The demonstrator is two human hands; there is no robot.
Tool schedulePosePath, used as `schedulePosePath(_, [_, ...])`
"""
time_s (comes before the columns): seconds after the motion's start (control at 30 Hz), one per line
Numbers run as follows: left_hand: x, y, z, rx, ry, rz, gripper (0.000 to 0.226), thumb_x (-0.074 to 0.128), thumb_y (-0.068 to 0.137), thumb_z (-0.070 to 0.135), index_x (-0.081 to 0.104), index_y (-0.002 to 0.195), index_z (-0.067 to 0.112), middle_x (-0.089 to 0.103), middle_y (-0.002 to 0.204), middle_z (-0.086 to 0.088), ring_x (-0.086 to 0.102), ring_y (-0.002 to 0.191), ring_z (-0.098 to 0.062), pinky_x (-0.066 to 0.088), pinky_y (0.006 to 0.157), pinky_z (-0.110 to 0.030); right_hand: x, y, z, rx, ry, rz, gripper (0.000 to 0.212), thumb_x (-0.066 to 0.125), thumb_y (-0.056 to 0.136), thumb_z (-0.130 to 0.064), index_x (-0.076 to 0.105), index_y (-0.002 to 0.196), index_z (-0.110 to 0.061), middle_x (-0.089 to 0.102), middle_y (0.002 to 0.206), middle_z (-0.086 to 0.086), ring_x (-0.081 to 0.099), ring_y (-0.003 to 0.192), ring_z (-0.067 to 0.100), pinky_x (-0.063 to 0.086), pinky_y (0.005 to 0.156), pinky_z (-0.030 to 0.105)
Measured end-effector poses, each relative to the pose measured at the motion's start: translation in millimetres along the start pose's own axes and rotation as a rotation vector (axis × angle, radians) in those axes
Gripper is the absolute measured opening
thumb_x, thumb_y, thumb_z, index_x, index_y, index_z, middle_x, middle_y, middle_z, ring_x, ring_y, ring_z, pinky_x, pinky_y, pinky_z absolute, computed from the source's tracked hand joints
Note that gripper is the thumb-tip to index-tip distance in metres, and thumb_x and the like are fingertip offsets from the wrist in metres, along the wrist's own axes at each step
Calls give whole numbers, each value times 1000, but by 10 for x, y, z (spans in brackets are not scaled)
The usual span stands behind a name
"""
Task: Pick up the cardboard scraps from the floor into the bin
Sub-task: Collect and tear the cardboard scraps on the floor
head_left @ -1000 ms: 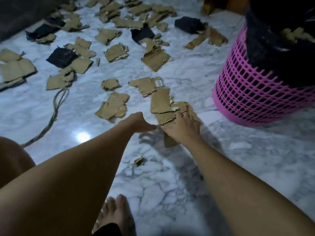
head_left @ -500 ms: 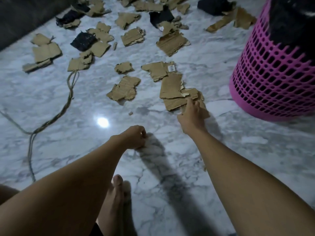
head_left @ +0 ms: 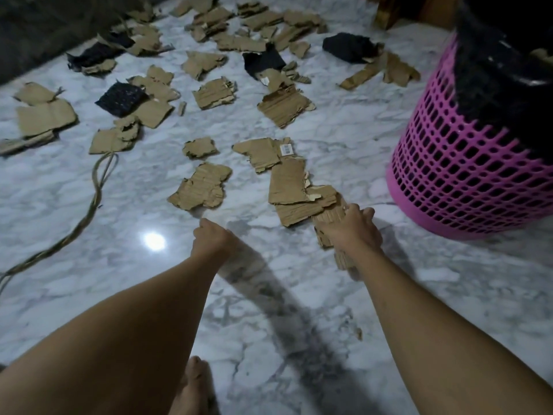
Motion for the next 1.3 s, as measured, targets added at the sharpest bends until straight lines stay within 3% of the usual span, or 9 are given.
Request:
schedulePosePath(0.2, [67,6,-162,206,149,77,24,32,95,-1,38,119,-2,43,122,-23,55,104,-43,42,80,-44,81,67,-62,20,88,-3,74,80,73,-50,47,131,-17,61,124,7,60,111,30,42,77,33])
schedulePosePath(0.37, [14,8,-180,247,142,79,31,30,94,-1,36,124,-6,45,124,-25,54,106,-42,39,78,-41,133,76,-98,17,123,-23,22,69,80,-37,64,90,-18,67,85,5,60,74,27,40,61,28])
schedulePosePath(0.5, [-58,157,-131,147,-52,4,30,45,94,18,41,116,-2,53,118,-23,53,107,-40,42,79,-39,124,-9,-11,34,255,87,25,62,86,-38,66,81,-14,64,72,5,62,67,27,40,55,27])
schedulePosePath(0.67, [-276,267,92,236,-57,75,27,39,93,12,46,69,2,48,78,-21,54,84,-35,33,66,-33,-105,24,117,135,556,305,28,50,95,-23,67,90,-1,58,83,13,59,83,34,38,68,33])
schedulePosePath(0.8, [-505,355,338,299,-60,168,40,36,97,17,45,62,2,51,71,-21,48,74,-32,32,60,-32,-239,141,20,-38,532,325,23,48,98,-20,64,93,-4,63,83,12,63,83,37,42,64,36])
schedulePosePath(0.97, [-647,637,440,256,104,174,40,46,95,42,52,97,2,56,110,-23,58,99,-40,51,84,-44,-166,198,-477,-387,143,20,34,63,90,-42,58,106,-13,64,90,3,63,78,25,49,63,33])
schedulePosePath(1.03, [-640,754,363,188,159,138,70,58,83,57,44,122,2,42,127,-20,50,116,-39,46,96,-49,-103,202,-678,-447,-54,-1,51,66,82,-57,58,113,-17,61,104,2,62,91,25,46,69,32])
schedulePosePath(1.17, [-591,871,255,207,212,146,92,64,68,70,39,126,4,34,126,-14,49,118,-33,47,96,-47,-33,283,-985,-391,-221,6,82,66,74,-72,50,135,-19,50,126,6,58,111,28,46,83,35])
schedulePosePath(1.3, [-520,916,235,207,217,160,89,63,65,71,43,123,6,42,121,-12,50,117,-31,47,93,-45,22,420,-1192,-245,-180,10,92,72,64,-76,52,132,-17,52,126,12,58,113,31,43,80,33])
Point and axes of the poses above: each hand's wrist, its own y-axis towards the middle knuckle, its own x-axis out of the palm, z = x × y, the point moved 3 cm from there along y, towards the middle knuckle
